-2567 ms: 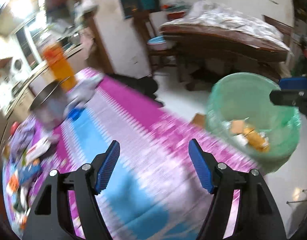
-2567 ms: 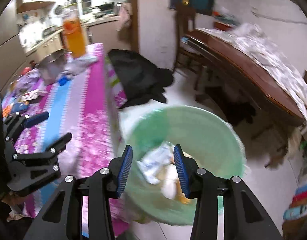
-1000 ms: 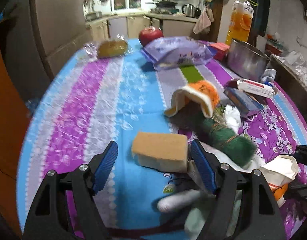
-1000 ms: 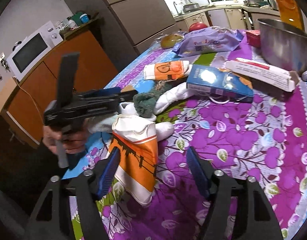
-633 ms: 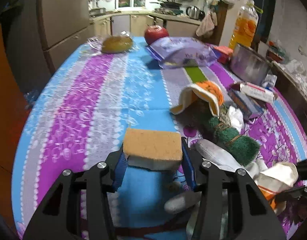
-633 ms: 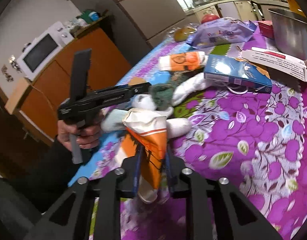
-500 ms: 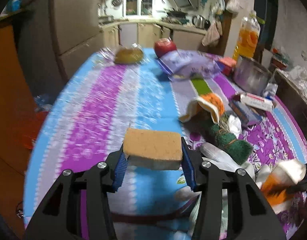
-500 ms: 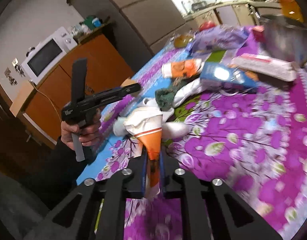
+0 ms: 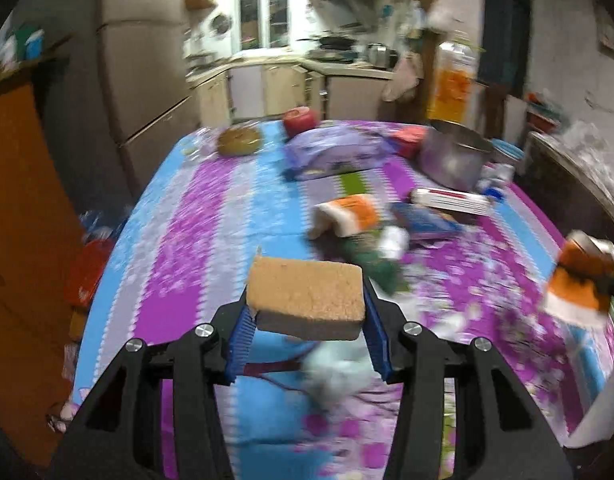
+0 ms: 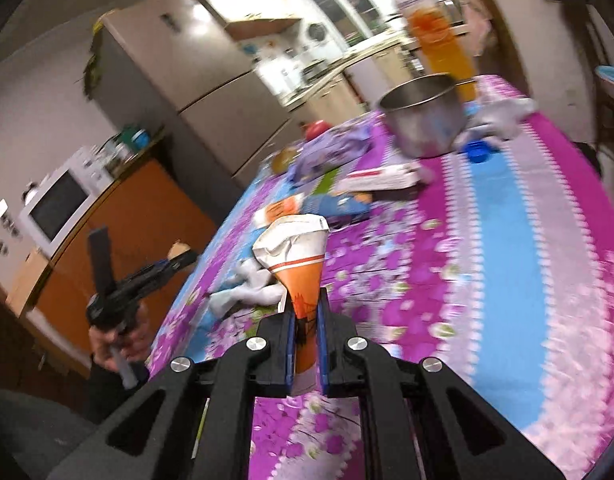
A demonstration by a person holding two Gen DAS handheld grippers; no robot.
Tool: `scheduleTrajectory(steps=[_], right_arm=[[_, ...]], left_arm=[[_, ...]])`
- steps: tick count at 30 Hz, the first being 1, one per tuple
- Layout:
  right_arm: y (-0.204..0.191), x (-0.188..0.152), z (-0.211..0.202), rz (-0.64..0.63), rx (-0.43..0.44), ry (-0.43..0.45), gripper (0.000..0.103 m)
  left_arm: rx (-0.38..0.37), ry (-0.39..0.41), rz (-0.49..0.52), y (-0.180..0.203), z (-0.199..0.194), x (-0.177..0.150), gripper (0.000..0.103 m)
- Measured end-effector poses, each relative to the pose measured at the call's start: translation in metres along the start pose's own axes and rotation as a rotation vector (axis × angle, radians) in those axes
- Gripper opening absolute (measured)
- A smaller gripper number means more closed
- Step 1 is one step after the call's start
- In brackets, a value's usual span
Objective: Collect trash
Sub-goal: 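Carry the sponge and paper cone in both grippers over the green bin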
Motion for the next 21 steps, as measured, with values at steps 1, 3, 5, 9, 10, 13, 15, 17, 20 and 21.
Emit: scheduleTrajectory(steps=[1, 3, 5, 9, 10, 13, 15, 17, 20, 21], right_arm=[[0.005, 0.000, -0.007, 0.012, -0.018, 0.006, 0.010], [0.014, 0.003, -0.025, 0.033, -0.067, 0.023, 0.010], [0.020, 0.005, -0.043, 0.042, -0.102, 0.048, 0.010], [0.041, 0.006, -0.093, 0.076, -0.192, 0.119, 0.010], [0.048, 0.006, -0.110, 0.087, -0.225, 0.143, 0.010], [0.069, 0.002, -0.152, 0.126, -0.302, 0.196, 0.010], [0.082, -0.002, -0.176, 0.149, -0.348, 0.223, 0.010], [0.101, -0.008, -0.205, 0.181, -0.406, 0.252, 0.010], [0.127, -0.015, -0.246, 0.219, -0.482, 0.283, 0.010], [0.134, -0.017, -0.259, 0.227, -0.507, 0.293, 0.010]], left_arm=[[-0.016, 0.007, 0.022, 0.011, -0.003, 0.002, 0.046], [-0.072, 0.023, 0.067, 0.039, -0.010, 0.009, 0.046], [-0.121, 0.039, 0.109, 0.063, -0.014, 0.013, 0.046], [-0.228, 0.047, 0.202, 0.125, -0.013, 0.024, 0.046], [-0.254, 0.044, 0.225, 0.140, -0.012, 0.028, 0.046], [-0.323, 0.038, 0.304, 0.192, -0.007, 0.039, 0.046], [-0.365, 0.037, 0.350, 0.223, -0.007, 0.043, 0.046], [-0.419, 0.038, 0.399, 0.255, -0.010, 0.045, 0.046], [-0.463, 0.057, 0.481, 0.306, -0.012, 0.048, 0.046], [-0.475, 0.057, 0.503, 0.322, -0.011, 0.048, 0.046]])
Point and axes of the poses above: each gripper's, at about its wrist camera, not at the fingertips, and z roughly the way its jaws point, y to its right, x to its top, the point moved 3 cm from there along z, roughly the way its jaws point, and after that the axes turned 2 degrees about z, right-handed, at the moved point
